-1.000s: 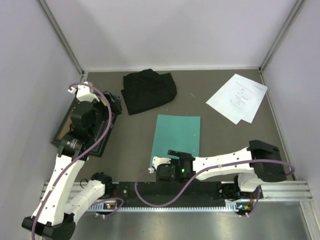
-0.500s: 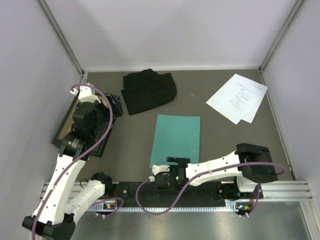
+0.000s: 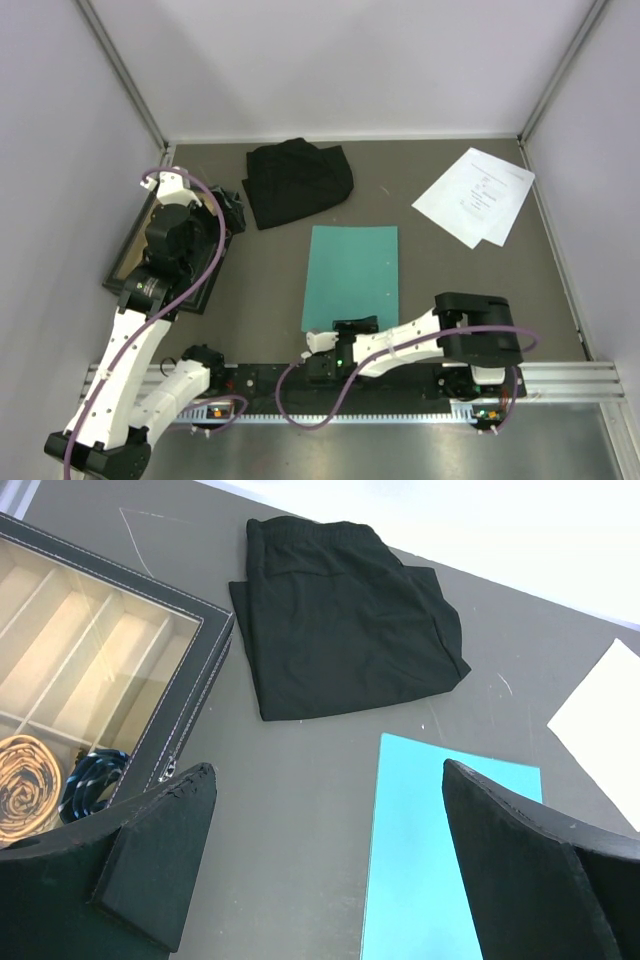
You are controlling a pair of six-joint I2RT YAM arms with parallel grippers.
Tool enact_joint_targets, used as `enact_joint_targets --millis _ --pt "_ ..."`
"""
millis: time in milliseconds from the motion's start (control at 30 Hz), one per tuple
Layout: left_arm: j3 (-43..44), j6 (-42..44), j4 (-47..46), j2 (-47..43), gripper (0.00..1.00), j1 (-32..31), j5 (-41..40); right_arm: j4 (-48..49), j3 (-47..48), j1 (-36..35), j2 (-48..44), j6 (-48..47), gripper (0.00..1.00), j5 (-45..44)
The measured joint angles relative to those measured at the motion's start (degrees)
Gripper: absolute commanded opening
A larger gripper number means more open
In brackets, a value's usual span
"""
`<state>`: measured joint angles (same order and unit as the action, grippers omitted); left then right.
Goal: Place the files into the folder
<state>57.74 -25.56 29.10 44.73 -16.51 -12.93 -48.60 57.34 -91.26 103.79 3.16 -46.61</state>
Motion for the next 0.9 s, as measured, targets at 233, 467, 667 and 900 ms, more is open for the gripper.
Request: enact_joint_targets --millis 233,467,667,900 --pt "0.0 0.0 0.1 0.3 0.98 0.0 0.0 2.9 0.0 1.0 1.9 1.1 0.00 -5.2" --pt "2.6 -3.5 4.4 8.4 0.98 0.8 -0.1 4.6 0.0 2.2 1.2 4.4 0.00 -11.7" --pt "-3.6 -8.5 4.0 13.8 0.96 5.6 10.4 7.3 -0.7 6.0 -6.9 6.1 0.00 -10.9" --pt "-15.1 -14.7 -5.6 16.2 0.82 6.1 26.8 6.6 -0.7 10.1 -15.7 11.9 0.35 -3.6"
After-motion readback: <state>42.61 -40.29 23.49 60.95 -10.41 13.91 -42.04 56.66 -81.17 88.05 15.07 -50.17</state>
